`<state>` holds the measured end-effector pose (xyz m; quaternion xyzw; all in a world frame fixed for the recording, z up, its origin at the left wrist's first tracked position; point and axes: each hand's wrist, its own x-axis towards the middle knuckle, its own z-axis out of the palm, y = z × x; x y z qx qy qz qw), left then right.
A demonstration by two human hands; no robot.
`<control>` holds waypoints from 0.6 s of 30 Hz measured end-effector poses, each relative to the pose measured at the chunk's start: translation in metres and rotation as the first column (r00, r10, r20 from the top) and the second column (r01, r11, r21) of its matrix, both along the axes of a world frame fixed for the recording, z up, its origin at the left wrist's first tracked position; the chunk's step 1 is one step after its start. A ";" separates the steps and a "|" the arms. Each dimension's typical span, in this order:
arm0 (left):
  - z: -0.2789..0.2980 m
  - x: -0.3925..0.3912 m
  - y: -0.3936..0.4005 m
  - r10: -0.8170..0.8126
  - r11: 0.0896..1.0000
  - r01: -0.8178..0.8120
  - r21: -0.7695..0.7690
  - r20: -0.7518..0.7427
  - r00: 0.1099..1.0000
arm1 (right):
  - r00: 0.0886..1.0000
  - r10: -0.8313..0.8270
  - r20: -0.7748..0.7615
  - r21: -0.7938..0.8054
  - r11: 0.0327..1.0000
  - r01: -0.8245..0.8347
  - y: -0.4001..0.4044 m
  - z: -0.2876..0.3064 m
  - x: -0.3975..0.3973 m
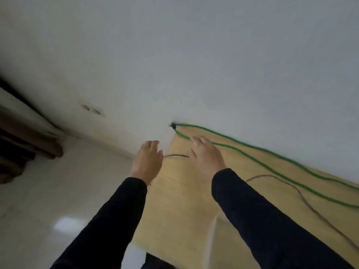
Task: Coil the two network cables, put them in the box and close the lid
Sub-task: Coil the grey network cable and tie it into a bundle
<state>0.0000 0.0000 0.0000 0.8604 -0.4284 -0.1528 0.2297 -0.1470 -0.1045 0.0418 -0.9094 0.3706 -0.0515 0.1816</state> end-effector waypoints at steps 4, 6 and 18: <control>-0.038 0.030 -0.007 -0.142 0.989 0.145 0.015 -0.128 0.982 | 0.996 0.028 -0.086 0.101 0.995 -0.019 0.002 -0.032 0.034; -0.055 0.037 -0.013 -0.194 0.980 0.198 0.006 -0.171 0.966 | 0.990 0.030 -0.135 0.130 0.991 -0.013 0.001 -0.049 0.048; -0.063 0.049 -0.044 -0.291 0.914 0.221 -0.340 -0.170 0.941 | 0.973 -0.083 0.217 0.151 0.987 0.051 -0.012 -0.041 0.042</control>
